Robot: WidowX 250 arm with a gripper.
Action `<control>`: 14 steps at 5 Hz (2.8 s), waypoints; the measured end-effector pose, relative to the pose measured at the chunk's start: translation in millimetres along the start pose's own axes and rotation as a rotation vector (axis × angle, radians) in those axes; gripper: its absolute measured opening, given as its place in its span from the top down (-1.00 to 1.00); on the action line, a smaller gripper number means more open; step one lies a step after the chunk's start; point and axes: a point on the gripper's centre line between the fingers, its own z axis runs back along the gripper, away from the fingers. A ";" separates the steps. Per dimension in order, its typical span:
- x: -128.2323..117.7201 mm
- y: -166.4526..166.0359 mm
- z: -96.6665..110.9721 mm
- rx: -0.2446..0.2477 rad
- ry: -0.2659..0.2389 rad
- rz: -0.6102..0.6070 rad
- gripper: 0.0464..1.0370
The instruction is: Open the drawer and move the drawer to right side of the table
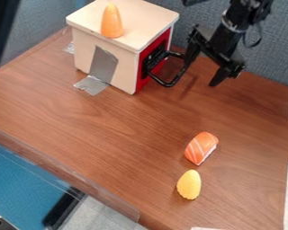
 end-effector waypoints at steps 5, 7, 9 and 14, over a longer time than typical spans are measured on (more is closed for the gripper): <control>-7.0 19.7 -50.8 0.072 0.090 0.043 0.35; -10.4 7.4 -47.3 0.083 0.084 0.050 0.80; -8.8 -30.5 -28.8 0.083 0.043 0.016 0.80; -3.3 -96.7 6.6 0.034 -0.002 -0.029 0.80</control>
